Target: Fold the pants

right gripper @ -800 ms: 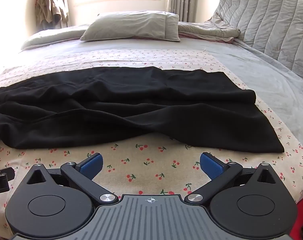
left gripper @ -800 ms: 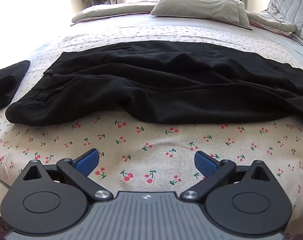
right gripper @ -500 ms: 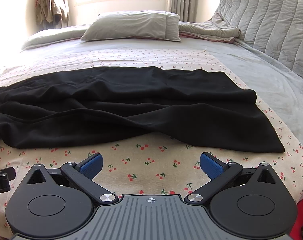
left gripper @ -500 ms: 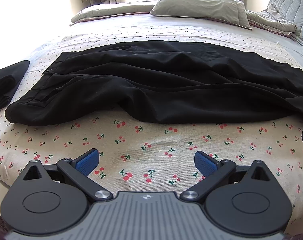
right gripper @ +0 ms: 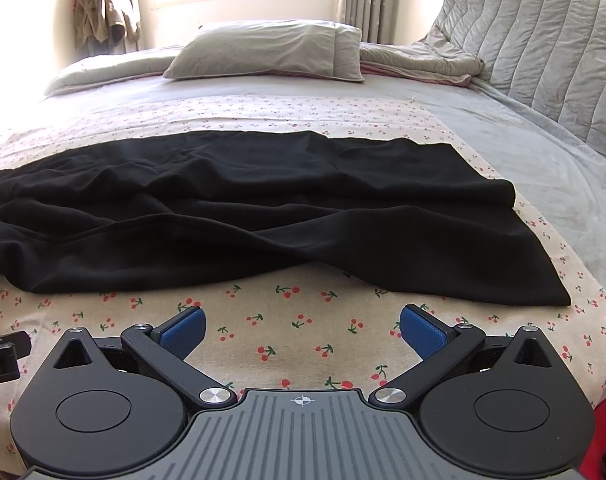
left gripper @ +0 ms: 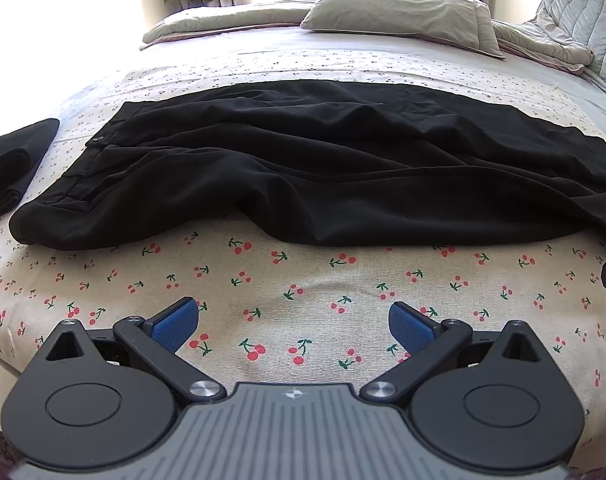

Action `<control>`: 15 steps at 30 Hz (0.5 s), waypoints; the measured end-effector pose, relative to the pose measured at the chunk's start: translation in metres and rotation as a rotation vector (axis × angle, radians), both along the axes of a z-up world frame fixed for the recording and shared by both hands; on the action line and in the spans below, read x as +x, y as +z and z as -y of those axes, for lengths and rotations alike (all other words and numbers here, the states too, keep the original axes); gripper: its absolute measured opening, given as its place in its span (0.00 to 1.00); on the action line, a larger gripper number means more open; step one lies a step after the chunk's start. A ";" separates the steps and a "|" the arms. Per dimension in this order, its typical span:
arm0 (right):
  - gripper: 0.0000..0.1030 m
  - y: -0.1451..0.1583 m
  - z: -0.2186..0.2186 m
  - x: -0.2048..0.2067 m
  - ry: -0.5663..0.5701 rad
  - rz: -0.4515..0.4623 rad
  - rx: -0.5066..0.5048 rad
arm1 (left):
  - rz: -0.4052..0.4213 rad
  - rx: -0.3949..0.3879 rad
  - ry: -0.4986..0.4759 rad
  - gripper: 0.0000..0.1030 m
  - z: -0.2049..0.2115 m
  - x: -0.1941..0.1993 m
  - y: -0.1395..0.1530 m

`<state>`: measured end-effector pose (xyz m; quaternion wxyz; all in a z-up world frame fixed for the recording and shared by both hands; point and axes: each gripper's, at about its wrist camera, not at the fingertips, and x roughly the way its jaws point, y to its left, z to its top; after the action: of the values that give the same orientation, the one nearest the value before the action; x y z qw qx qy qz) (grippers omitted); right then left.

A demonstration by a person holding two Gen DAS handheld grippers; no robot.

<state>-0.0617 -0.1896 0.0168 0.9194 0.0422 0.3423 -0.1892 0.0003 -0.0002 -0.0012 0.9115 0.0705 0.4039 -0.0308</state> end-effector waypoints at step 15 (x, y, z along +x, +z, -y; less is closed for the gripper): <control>1.00 0.002 0.002 -0.001 -0.008 0.004 0.002 | 0.008 0.006 -0.003 1.00 0.003 -0.001 0.000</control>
<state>-0.0630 -0.1918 0.0187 0.9192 0.0449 0.3406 -0.1925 -0.0011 -0.0029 -0.0016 0.9129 0.0738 0.4004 -0.0309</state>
